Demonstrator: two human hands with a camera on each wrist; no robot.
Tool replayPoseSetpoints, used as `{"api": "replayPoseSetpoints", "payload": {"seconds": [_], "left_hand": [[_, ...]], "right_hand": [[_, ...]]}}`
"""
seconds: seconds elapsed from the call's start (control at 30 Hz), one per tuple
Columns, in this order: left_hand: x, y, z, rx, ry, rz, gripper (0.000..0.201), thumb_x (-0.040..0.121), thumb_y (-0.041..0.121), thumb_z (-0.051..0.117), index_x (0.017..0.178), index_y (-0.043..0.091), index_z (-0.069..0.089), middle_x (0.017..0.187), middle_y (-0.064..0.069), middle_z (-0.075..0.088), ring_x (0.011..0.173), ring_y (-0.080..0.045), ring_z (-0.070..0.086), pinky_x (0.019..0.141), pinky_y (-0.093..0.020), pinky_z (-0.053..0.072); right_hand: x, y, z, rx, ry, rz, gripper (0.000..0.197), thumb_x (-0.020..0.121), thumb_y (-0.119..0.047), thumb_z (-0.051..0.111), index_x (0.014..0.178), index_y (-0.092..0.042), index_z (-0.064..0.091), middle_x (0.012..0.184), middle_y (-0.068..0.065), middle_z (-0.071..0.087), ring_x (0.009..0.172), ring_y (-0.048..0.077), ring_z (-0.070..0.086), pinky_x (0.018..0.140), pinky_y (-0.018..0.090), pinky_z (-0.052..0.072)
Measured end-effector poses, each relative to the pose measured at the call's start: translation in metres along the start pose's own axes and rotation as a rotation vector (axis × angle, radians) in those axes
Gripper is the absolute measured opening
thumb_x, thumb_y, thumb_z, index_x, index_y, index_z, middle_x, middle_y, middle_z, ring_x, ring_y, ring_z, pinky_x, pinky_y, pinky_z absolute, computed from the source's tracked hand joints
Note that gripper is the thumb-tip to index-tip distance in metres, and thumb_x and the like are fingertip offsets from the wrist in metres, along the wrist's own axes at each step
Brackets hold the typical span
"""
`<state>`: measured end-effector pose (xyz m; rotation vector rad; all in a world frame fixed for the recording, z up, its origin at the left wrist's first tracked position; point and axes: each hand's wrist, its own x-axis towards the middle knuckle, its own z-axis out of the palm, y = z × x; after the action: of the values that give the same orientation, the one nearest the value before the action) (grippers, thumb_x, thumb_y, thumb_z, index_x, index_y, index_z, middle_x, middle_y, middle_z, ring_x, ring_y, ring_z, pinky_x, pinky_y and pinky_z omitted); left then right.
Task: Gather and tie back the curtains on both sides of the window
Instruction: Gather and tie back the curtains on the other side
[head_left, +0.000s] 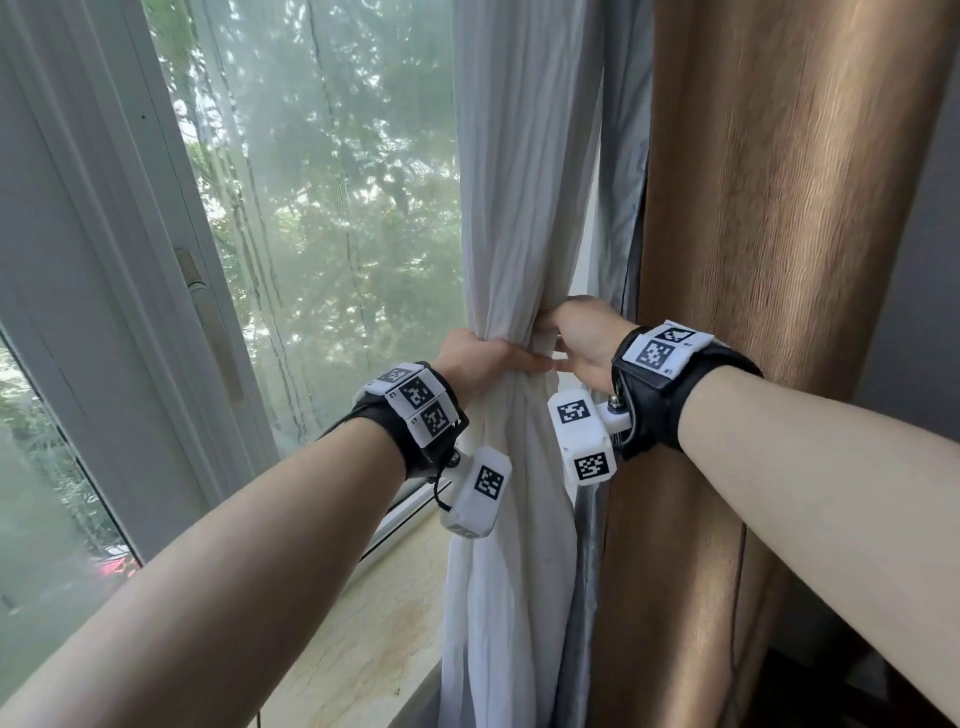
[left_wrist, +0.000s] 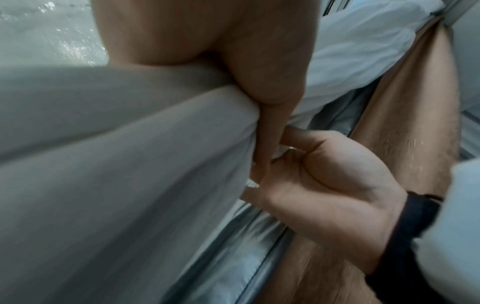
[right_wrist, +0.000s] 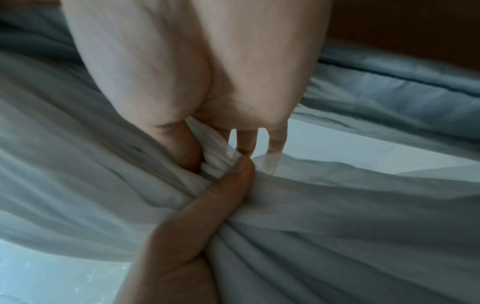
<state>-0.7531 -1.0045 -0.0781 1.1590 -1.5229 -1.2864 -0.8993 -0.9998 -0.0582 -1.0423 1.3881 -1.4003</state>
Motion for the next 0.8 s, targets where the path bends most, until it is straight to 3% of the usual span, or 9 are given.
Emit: {"api": "replayPoseSetpoints", "payload": {"seconds": [0.13,0.27,0.43,0.53,0.6,0.63,0.67,0.73,0.8], "left_hand": [[0.001,-0.002,0.004,-0.016,0.067,0.046,0.039,0.065,0.003,0.091,0.101,0.008,0.078,0.099,-0.012,0.079,0.091,-0.03,0.076,0.084,-0.043,0.065],[0.003,-0.001,0.003,-0.023,0.007,0.049,0.048,0.063,0.004,0.091,0.108,0.006,0.076,0.106,-0.015,0.078,0.099,-0.033,0.075,0.091,-0.049,0.062],[0.004,0.0,0.006,-0.035,-0.012,0.014,0.063,0.057,0.012,0.089,0.116,0.002,0.072,0.106,-0.017,0.077,0.096,-0.034,0.075,0.089,-0.051,0.062],[0.004,0.0,0.006,-0.024,-0.076,-0.007,0.051,0.067,0.008,0.089,0.116,0.003,0.072,0.105,-0.016,0.078,0.096,-0.035,0.076,0.088,-0.051,0.063],[0.003,0.0,0.007,-0.004,-0.121,-0.003,0.051,0.065,0.01,0.09,0.112,0.005,0.074,0.104,-0.014,0.079,0.096,-0.034,0.077,0.089,-0.051,0.063],[0.003,0.0,0.008,0.002,-0.143,-0.002,0.054,0.061,0.013,0.092,0.112,0.006,0.074,0.104,-0.013,0.079,0.097,-0.034,0.077,0.09,-0.05,0.062],[0.004,0.001,0.009,0.003,-0.16,-0.001,0.058,0.059,0.015,0.093,0.113,0.007,0.075,0.105,-0.012,0.079,0.098,-0.033,0.077,0.091,-0.049,0.062],[0.005,0.001,0.01,0.001,-0.165,0.008,0.061,0.057,0.018,0.097,0.113,0.008,0.075,0.105,-0.012,0.08,0.098,-0.032,0.077,0.09,-0.047,0.063],[0.005,0.002,0.009,-0.007,-0.151,0.019,0.066,0.055,0.02,0.1,0.115,0.009,0.075,0.105,-0.01,0.08,0.096,-0.03,0.078,0.087,-0.044,0.064]], "right_hand": [[0.0,0.001,0.001,-0.021,-0.032,-0.015,0.043,0.087,0.0,0.063,0.13,-0.002,0.065,0.114,0.013,0.074,0.095,0.026,0.068,0.061,0.031,0.055],[0.002,0.004,-0.003,-0.023,-0.039,-0.021,0.048,0.083,-0.006,0.074,0.13,-0.004,0.065,0.12,0.014,0.075,0.112,0.029,0.071,0.073,0.035,0.06],[0.0,0.001,-0.011,-0.124,0.141,-0.062,0.069,0.064,-0.018,0.089,0.128,-0.016,0.063,0.114,0.005,0.073,0.105,0.023,0.067,0.077,0.036,0.053],[-0.001,0.001,-0.014,-0.114,0.101,-0.008,0.095,0.051,-0.028,0.084,0.141,-0.022,0.055,0.132,-0.001,0.064,0.122,0.021,0.057,0.079,0.039,0.051],[-0.006,-0.001,-0.011,-0.061,-0.013,0.041,0.058,0.071,-0.02,0.075,0.129,-0.019,0.064,0.127,-0.001,0.067,0.121,0.022,0.059,0.088,0.042,0.053],[-0.009,-0.003,-0.009,-0.038,-0.06,0.059,0.032,0.085,-0.012,0.066,0.117,-0.016,0.07,0.117,0.002,0.071,0.112,0.023,0.064,0.089,0.043,0.055],[-0.011,-0.003,-0.008,-0.022,-0.089,0.056,0.024,0.094,-0.005,0.058,0.111,-0.012,0.073,0.11,0.007,0.074,0.104,0.025,0.069,0.09,0.045,0.057],[-0.009,-0.002,-0.005,-0.036,-0.061,0.022,0.031,0.096,0.002,0.053,0.119,-0.004,0.072,0.111,0.015,0.076,0.102,0.031,0.072,0.092,0.05,0.06],[-0.007,-0.002,-0.002,-0.056,-0.017,-0.01,0.039,0.088,0.004,0.058,0.126,-0.002,0.068,0.116,0.018,0.075,0.108,0.034,0.072,0.079,0.046,0.064]]}}
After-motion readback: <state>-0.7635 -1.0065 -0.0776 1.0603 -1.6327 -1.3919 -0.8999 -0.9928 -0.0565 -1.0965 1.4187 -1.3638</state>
